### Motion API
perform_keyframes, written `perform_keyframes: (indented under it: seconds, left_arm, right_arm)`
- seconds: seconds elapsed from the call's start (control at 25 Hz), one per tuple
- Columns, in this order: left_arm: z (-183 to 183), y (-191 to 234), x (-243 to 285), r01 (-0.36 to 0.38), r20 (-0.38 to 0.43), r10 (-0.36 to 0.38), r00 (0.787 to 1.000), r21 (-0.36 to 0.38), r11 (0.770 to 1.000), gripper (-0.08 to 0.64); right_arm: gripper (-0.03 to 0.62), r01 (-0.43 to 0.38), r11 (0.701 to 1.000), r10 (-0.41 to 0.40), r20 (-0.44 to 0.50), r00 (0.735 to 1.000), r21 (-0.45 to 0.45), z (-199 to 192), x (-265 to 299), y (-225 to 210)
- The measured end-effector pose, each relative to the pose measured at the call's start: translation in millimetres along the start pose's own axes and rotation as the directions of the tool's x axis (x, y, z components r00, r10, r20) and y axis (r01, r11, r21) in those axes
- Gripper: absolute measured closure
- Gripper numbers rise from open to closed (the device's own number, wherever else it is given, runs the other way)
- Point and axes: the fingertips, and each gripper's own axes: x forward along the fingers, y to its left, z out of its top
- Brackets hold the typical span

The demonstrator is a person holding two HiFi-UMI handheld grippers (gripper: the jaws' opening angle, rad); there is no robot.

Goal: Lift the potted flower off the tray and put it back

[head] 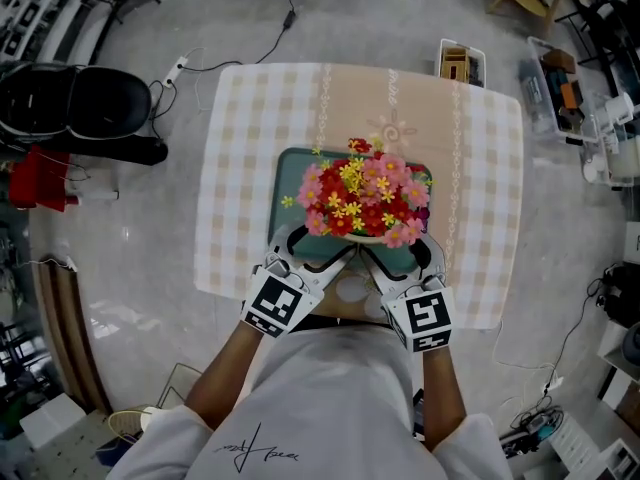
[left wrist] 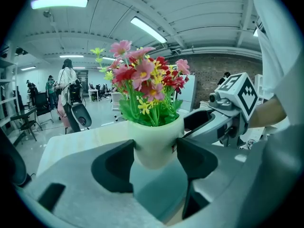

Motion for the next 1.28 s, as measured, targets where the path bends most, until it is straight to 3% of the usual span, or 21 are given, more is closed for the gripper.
perform_keyframes:
  seconds: [1.28]
  left_arm:
    - [-14,7,89,0.001,-0.103,-0.004,0.995,-0.031,1.000,0.276]
  right_arm:
    - [0.265,-0.032,0.998,0.035,-0.069,0.997,0.057,-35,27,-79]
